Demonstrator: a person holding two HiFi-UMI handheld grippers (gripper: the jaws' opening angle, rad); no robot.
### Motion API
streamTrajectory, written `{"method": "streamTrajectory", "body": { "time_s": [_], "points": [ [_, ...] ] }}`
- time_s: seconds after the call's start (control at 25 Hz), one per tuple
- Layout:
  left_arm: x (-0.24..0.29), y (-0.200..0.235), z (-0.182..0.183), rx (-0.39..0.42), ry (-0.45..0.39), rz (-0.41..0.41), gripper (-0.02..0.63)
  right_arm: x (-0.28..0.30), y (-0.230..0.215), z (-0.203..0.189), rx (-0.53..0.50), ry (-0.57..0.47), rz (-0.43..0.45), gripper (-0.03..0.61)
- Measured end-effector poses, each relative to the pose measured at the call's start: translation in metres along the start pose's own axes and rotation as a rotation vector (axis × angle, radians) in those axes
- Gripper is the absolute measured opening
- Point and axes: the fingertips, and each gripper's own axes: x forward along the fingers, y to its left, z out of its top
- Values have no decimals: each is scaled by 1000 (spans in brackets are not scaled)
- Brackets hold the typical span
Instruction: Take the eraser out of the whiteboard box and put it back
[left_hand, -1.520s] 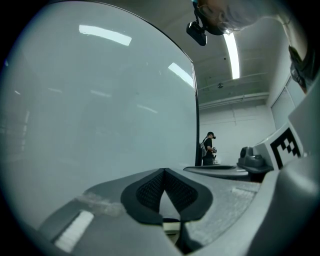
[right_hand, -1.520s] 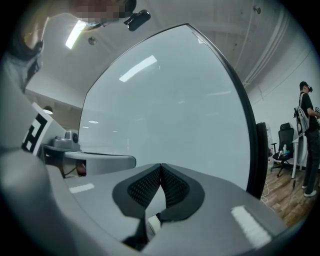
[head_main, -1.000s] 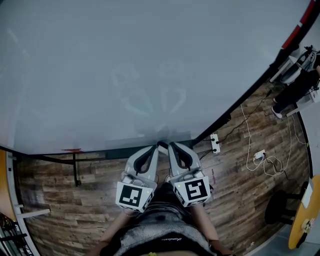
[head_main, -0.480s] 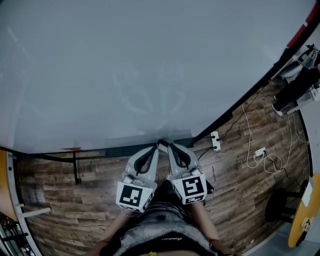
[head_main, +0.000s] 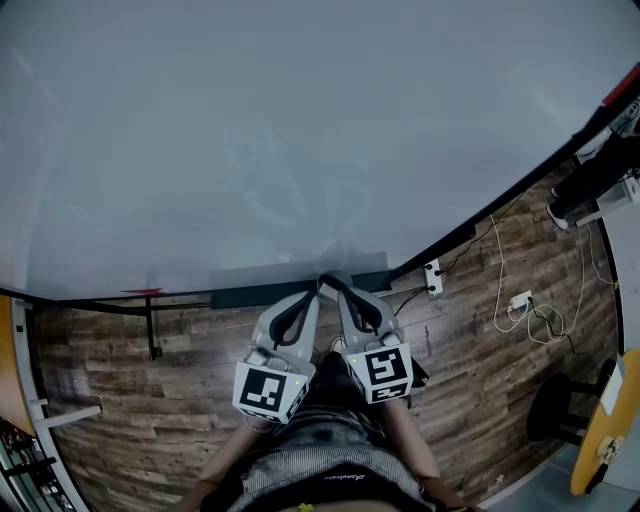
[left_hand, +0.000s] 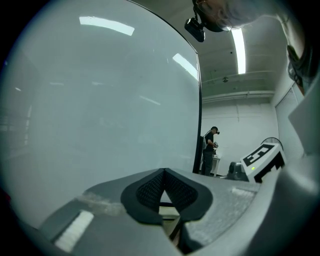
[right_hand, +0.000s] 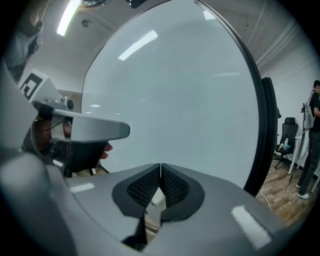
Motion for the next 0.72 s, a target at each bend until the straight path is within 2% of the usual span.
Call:
{"method": "streamTrajectory", "body": {
  "time_s": [0.32, 0.48, 0.72],
  "points": [
    [5, 6, -4, -16, 12, 11, 2, 12, 1, -10, 3, 37, 26, 6],
    [5, 8, -6, -13, 9, 17, 2, 14, 2, -16, -28, 55, 40, 15],
    [8, 15, -4, -13, 27, 35, 2, 22, 9, -23, -103, 105, 120, 121]
  ]
}}
